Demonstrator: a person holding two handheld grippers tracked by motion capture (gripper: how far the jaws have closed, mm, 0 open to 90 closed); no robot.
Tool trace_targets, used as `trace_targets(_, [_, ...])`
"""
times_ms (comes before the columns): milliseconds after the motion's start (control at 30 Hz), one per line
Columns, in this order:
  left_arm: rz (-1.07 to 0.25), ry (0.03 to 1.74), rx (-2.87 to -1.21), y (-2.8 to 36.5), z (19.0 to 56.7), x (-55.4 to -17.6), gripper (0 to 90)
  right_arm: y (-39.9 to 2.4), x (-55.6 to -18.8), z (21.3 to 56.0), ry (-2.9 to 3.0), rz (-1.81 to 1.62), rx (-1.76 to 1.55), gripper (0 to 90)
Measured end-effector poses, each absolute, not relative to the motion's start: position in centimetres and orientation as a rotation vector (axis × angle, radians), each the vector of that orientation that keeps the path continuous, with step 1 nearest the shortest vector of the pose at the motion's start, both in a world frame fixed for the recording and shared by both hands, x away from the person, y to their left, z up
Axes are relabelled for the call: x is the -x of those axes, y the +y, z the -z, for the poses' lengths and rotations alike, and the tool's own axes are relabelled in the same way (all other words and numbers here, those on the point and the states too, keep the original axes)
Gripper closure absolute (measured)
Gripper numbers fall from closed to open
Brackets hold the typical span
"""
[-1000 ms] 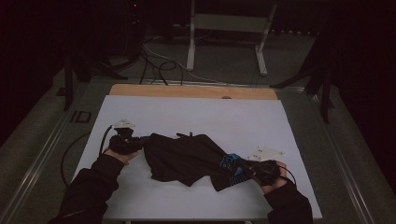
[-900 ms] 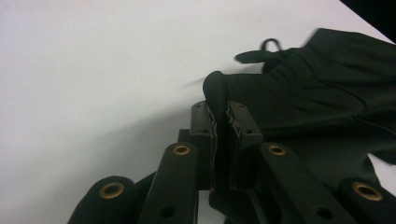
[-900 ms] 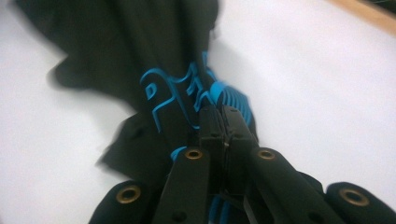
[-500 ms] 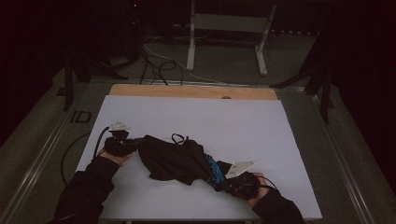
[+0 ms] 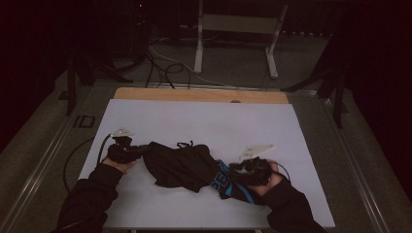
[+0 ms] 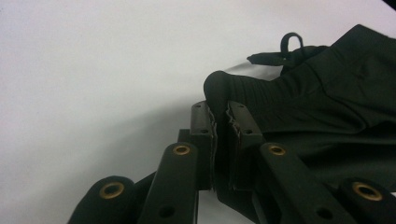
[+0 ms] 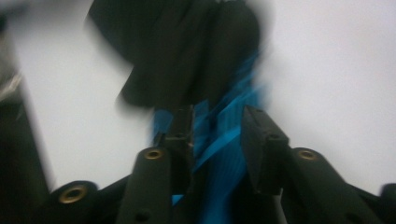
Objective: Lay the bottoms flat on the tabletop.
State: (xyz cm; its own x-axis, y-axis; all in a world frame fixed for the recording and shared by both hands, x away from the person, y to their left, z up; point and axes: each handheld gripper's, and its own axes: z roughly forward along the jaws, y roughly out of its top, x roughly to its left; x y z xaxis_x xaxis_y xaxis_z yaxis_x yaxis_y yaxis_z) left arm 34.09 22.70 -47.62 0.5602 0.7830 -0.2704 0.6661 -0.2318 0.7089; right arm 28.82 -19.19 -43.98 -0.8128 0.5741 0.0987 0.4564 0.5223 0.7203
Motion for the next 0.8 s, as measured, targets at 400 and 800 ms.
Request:
trace_targets(400, [-0.174,1.148,-1.967,22.6,47.6,-33.9,83.6,-16.2,-34.4,47.9,2.501,-1.066,-1.091,86.7])
trace_targets(800, [-0.189,1.137,-1.970,22.5,47.4,-33.8,83.6,-14.7,-30.6,50.0,2.560,-0.916,-0.964,89.9])
